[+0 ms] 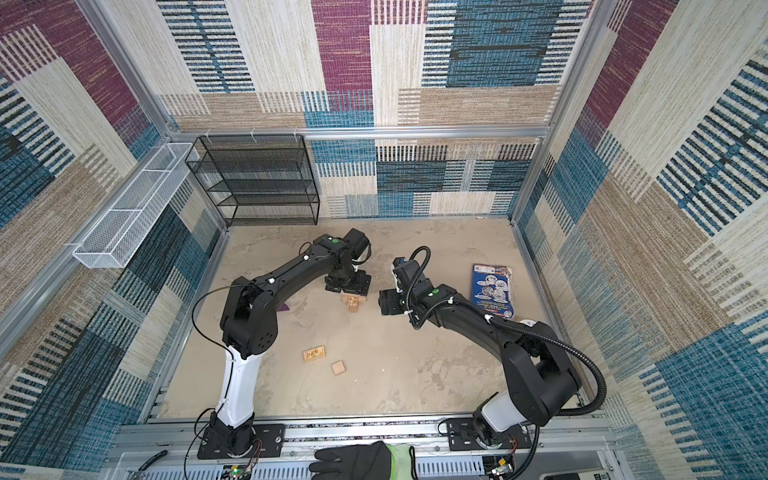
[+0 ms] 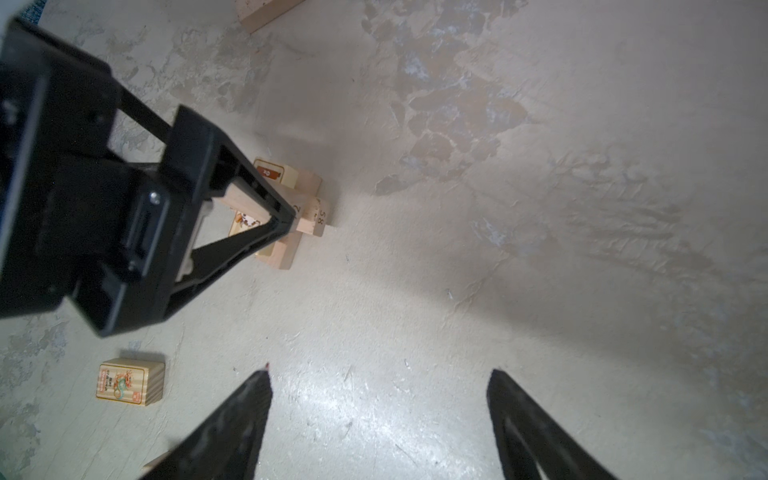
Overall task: Build the wood block tower
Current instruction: 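Lower the plain block crosswise onto the cow-printed block with the left gripper, then open the left gripper, releasing the plain block on the stack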
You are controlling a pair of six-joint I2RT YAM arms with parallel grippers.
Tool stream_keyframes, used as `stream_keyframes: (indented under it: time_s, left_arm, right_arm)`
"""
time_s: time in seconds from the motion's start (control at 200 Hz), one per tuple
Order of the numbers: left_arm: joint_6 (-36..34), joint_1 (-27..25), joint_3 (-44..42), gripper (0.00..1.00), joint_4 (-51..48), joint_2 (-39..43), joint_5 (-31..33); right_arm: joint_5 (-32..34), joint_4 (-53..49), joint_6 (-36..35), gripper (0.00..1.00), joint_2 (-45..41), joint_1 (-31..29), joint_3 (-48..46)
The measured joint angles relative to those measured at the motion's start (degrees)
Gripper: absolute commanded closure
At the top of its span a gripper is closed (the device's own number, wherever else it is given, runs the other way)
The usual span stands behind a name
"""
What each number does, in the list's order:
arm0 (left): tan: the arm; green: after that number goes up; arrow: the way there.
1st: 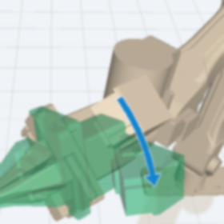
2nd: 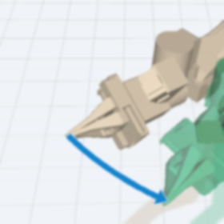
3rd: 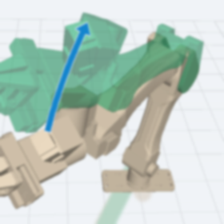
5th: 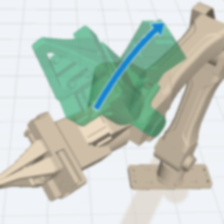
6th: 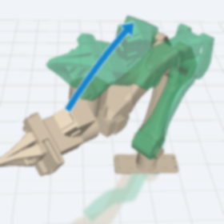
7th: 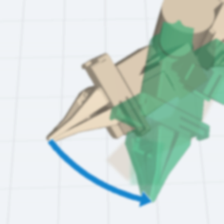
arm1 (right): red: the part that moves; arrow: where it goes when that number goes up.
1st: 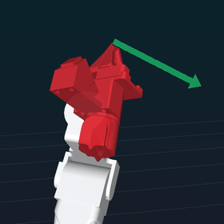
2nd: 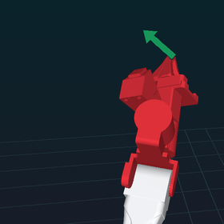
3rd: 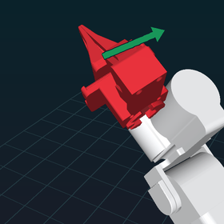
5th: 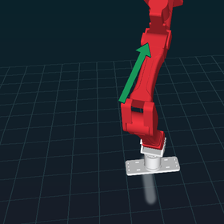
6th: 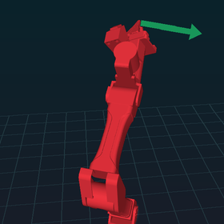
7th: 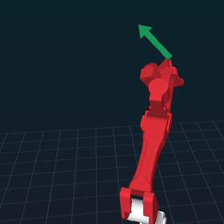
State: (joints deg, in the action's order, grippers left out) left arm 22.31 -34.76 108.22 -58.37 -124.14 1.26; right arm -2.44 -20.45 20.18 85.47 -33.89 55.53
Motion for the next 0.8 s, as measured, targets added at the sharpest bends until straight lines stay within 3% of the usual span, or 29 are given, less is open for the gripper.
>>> stream_keyframes:
  time_s: [0.511,0.796]
  left_arm:
    - [0.1,0.0,0.7,0.13,-1.0,0.1,0.3]
    - [0.2,-0.1,1.8,0.14,-1.2,0.5,1.3]
  right_arm:
    - [0.0,0.0,-0.2,0.16,-0.1,0.0,-0.4]
    - [0.1,0.0,-0.8,0.32,-0.4,0.1,-0.4]
